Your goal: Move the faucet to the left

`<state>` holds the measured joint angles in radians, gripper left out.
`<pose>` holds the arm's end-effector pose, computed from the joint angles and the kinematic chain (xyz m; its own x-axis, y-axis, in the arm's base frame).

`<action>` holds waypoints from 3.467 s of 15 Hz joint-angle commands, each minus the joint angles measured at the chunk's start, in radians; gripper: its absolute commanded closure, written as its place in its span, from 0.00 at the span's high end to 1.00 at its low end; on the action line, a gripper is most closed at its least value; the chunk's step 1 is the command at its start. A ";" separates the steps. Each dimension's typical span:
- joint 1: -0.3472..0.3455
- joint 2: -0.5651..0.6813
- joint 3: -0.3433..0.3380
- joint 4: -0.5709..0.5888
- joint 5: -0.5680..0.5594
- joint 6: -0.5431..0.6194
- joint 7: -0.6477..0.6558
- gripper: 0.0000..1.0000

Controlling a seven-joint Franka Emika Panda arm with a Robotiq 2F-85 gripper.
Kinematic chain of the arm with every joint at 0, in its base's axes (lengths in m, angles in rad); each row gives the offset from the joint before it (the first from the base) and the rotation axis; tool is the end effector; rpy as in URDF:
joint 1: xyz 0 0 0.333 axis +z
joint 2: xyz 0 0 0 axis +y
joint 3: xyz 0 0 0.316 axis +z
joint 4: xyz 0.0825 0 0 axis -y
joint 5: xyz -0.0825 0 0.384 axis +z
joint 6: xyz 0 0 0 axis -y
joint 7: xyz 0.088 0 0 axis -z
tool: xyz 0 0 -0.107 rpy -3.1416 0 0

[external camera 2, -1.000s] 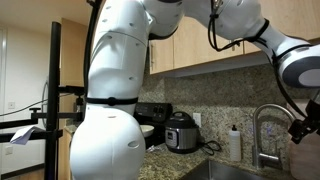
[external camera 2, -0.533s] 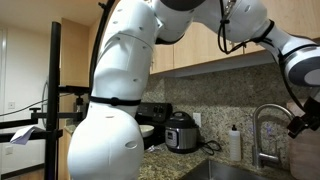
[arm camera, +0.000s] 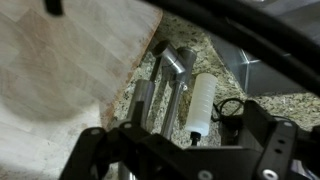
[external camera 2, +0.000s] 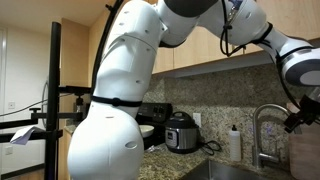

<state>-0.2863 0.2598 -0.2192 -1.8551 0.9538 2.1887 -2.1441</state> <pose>0.5741 -0.2742 0.4039 0.2651 0.7415 0.6164 0.8100 -0.5181 0.2749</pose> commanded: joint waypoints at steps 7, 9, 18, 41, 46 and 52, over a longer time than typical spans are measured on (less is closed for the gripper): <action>-0.027 0.076 0.051 0.101 0.043 0.034 -0.057 1.00; -0.046 0.102 0.067 0.131 0.072 -0.005 -0.104 1.00; -0.115 0.209 0.094 0.234 0.137 -0.175 -0.310 1.00; -0.064 0.169 0.095 0.111 0.123 -0.260 -0.422 1.00; -0.064 0.114 0.078 0.002 0.133 -0.234 -0.426 1.00; -0.033 -0.002 0.071 -0.142 0.162 -0.156 -0.416 1.00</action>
<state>-0.3446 0.3614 -0.1374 -1.8794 1.0770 1.9793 -2.5124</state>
